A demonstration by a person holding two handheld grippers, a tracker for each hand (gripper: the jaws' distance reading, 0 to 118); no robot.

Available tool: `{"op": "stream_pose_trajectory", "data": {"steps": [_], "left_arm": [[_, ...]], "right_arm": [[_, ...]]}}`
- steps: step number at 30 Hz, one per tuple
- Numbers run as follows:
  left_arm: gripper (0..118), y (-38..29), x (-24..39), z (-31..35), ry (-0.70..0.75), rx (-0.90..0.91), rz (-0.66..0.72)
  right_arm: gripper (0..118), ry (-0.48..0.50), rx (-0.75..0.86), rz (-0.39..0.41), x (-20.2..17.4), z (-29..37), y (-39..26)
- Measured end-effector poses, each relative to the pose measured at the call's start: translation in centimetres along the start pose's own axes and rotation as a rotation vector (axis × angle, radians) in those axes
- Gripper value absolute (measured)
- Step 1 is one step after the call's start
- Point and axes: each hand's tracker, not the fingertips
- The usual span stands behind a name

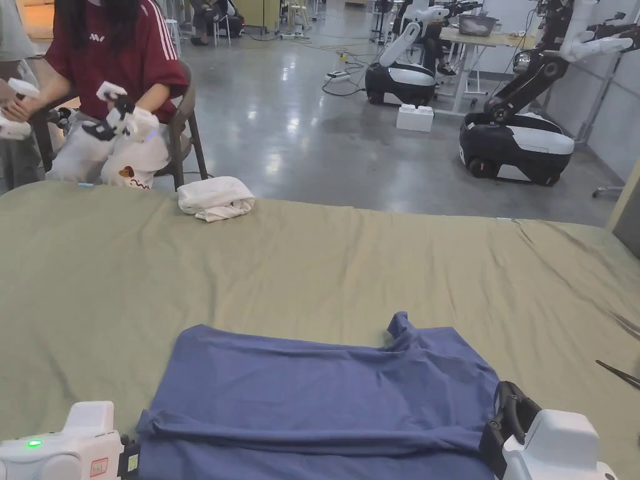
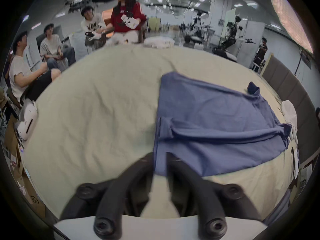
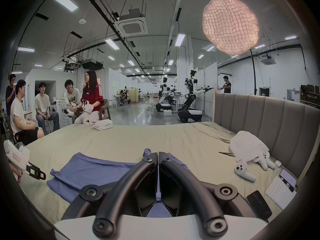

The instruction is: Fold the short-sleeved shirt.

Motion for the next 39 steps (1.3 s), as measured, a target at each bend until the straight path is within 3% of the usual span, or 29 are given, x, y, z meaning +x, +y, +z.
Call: {"op": "stream_pose_trajectory", "data": {"steps": [1, 3, 4, 7, 9, 11, 15, 18, 20, 21, 22, 24, 28, 31, 35, 36, 37, 39], "left_arm": [[23, 0.2, -0.3, -0.7, -0.010, -0.037, 0.018], [61, 0.6, -0.5, -2.1, -0.012, -0.096, 0.021], [66, 0.7, -0.4, -2.5, -0.008, -0.116, 0.024], [66, 0.8, 0.0, -4.2, 0.012, -0.146, 0.010], [59, 0.5, 0.5, -5.0, 0.036, -0.210, -0.012], [52, 0.2, 1.5, -4.7, 0.069, -0.163, -0.048], [3, -0.4, 3.4, -4.3, 0.044, -0.161, -0.149], [1, -0.7, 3.3, -3.6, 0.027, -0.142, -0.141], [1, -0.7, 2.7, -2.9, 0.008, -0.120, -0.123], [1, -0.7, 2.4, -2.4, -0.002, -0.102, -0.102], [1, -0.7, 2.1, -1.9, -0.013, -0.090, -0.083], [1, -0.9, 1.7, -0.9, -0.019, -0.055, -0.065], [1, -1.2, 1.4, 0.5, -0.041, -0.012, -0.062], [1, -1.4, 1.3, 0.8, -0.042, 0.001, -0.061], [1, -1.7, 1.3, 0.8, -0.044, 0.017, -0.053], [1, -1.7, 1.3, 0.5, -0.043, 0.017, -0.052], [1, -1.8, 1.3, 0.5, -0.043, 0.017, -0.053], [1, -1.8, 1.2, 0.7, -0.042, 0.022, -0.058]], "right_arm": [[0, -0.003, -0.007, 0.000, 0.1, 0.0, -0.2], [0, -0.009, -0.024, -0.004, 0.7, -0.1, -0.6], [0, -0.014, -0.033, -0.004, 0.9, -0.1, -0.8], [0, -0.030, -0.060, -0.008, 1.5, -0.1, -1.3], [0, -0.035, -0.075, -0.016, 2.0, -0.2, -1.7], [0, -0.045, -0.099, -0.020, 2.6, -0.3, -2.2], [0, -0.072, -0.167, -0.028, 4.0, -0.8, -2.9], [2, -0.088, -0.287, -0.052, 6.2, -2.5, -3.8], [18, -0.100, -0.376, -0.056, 7.6, -3.9, -4.5], [41, -0.105, -0.427, -0.056, 8.3, -4.8, -5.0], [55, -0.107, -0.473, -0.046, 8.9, -5.6, -5.5], [66, -0.082, -0.562, -0.050, 9.9, -7.3, -6.6], [66, 0.006, -0.751, -0.066, 11.0, -10.9, -9.8], [65, -0.010, -0.851, -0.037, 10.9, -12.4, -11.8], [37, 0.003, -0.829, -0.050, 10.7, -12.5, -12.4], [15, 0.026, -0.815, -0.056, 10.7, -12.4, -12.2], [10, 0.074, -0.796, -0.075, 10.6, -12.4, -12.0], [9, 0.028, -0.814, -0.014, 10.2, -11.6, -11.3]]}}
